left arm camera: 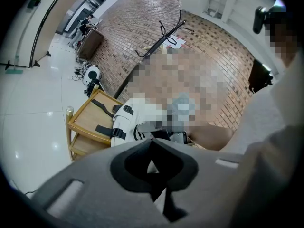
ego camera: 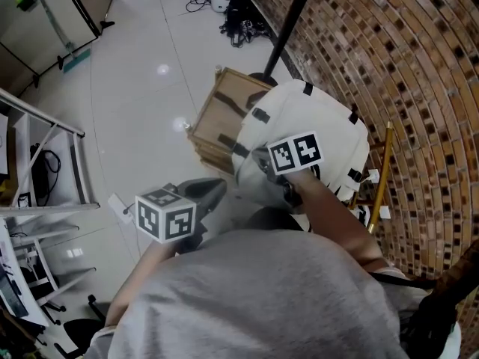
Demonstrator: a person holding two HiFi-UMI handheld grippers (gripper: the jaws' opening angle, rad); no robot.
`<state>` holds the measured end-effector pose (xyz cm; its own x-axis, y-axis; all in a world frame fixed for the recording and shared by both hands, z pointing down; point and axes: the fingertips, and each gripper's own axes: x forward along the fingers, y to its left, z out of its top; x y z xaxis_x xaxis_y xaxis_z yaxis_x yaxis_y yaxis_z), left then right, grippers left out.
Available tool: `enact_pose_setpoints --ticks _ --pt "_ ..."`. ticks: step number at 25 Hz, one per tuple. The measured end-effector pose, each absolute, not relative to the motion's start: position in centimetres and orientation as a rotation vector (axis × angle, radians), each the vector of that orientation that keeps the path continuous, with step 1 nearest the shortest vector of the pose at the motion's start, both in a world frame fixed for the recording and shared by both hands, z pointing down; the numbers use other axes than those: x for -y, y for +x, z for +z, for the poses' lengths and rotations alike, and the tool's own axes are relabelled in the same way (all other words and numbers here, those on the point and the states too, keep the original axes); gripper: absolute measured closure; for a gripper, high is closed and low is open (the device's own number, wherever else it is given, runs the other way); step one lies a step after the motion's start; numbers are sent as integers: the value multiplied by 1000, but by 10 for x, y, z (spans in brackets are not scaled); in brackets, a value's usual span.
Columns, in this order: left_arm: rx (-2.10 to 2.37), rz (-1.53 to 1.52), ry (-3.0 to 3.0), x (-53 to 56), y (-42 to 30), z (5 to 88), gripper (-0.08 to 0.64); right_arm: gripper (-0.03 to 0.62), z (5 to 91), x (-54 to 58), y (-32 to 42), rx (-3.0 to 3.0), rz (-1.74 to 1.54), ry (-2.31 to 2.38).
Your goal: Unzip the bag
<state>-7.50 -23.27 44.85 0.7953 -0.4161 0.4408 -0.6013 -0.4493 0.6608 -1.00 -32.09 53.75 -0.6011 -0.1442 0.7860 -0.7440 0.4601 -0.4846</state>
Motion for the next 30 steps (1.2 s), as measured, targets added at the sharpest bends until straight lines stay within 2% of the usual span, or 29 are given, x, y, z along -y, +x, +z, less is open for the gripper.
enact_pose_setpoints --ticks 30 --pt "718 289 2099 225 -71 457 558 565 538 358 -31 2022 1075 601"
